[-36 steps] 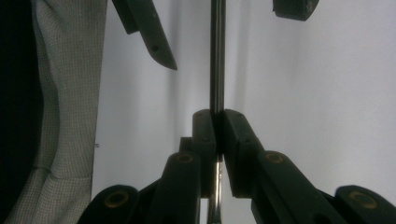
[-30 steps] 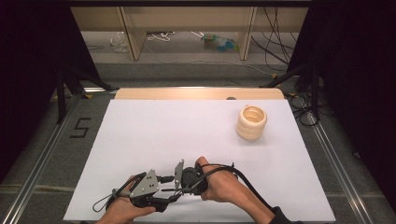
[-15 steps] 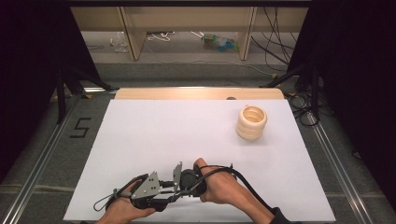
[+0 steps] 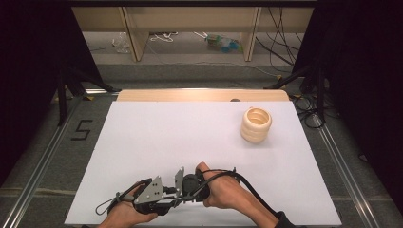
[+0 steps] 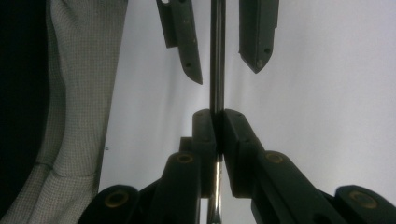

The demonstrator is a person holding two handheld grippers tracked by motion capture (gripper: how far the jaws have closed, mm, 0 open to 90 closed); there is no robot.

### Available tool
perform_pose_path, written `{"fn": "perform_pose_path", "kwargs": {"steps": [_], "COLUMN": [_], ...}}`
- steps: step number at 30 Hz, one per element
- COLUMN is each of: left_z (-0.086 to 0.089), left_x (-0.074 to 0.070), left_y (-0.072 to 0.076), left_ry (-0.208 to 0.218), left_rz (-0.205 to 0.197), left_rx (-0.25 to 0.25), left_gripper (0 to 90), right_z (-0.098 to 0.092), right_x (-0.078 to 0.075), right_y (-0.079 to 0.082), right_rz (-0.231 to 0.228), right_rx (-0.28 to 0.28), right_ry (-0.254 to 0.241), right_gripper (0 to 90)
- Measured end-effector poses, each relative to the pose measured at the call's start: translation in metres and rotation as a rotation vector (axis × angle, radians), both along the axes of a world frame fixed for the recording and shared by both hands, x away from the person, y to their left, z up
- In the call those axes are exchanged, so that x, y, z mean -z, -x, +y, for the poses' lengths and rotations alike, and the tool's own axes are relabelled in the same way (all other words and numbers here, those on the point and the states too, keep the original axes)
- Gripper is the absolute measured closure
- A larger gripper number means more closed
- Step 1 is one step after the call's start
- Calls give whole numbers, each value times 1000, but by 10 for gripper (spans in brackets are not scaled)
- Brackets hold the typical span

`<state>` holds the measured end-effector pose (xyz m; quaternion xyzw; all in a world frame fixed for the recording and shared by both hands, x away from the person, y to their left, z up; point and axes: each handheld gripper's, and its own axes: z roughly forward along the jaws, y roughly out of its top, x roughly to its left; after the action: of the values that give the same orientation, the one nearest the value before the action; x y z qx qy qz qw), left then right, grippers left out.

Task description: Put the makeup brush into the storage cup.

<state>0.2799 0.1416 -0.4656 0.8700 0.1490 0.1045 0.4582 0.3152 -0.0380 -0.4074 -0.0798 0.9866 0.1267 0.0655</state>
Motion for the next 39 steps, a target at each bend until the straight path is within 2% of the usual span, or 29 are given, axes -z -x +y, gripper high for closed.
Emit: {"fn": "perform_pose_path", "kwargs": {"steps": [1, 2, 4, 6, 12, 16, 18, 19, 23, 24, 27, 37, 39], "left_z": [0, 0, 0, 0, 0, 1, 1, 0, 1, 1, 1, 0, 1], "left_x": [0, 0, 0, 0, 1, 0, 0, 0, 0, 0, 0, 1, 1], "left_y": [0, 0, 0, 0, 1, 0, 1, 2, 2, 2, 2, 3, 3], "left_ry": [7, -4, -2, -2, 5, 6, 6, 14, 10, 10, 10, 7, -5], "left_rz": [5, 2, 6, 6, 15, 8, 8, 16, 10, 9, 8, 7, 4], "left_rx": [3, 7, 8, 10, 21, 22, 22, 22, 36, 40, 51, 83, 87], "left_gripper": [664, 668, 678, 685, 726, 752, 766, 769, 783, 788, 798, 832, 833], "right_z": [0, 0, 1, 0, 0, 0, 1, 1, 1, 2, 1, 0, 0], "right_x": [0, -1, 0, -1, -1, -2, -1, -1, -1, 0, -1, -1, -1], "right_y": [0, 1, 1, 4, 4, 5, 2, 4, 5, 3, 7, 6, 6], "right_rz": [-3, 5, -1, 8, 9, 11, -8, 6, 7, -6, 5, 8, 6], "right_rx": [-2, 14, -8, 33, 26, 19, -22, 7, 1, -28, 0, -38, -47], "right_ry": [-2, 8, -1, 23, 17, 18, -5, 13, 14, -4, 21, 21, 18], "right_gripper": [841, 841, 841, 841, 841, 841, 841, 841, 841, 841, 841, 837, 838]}}
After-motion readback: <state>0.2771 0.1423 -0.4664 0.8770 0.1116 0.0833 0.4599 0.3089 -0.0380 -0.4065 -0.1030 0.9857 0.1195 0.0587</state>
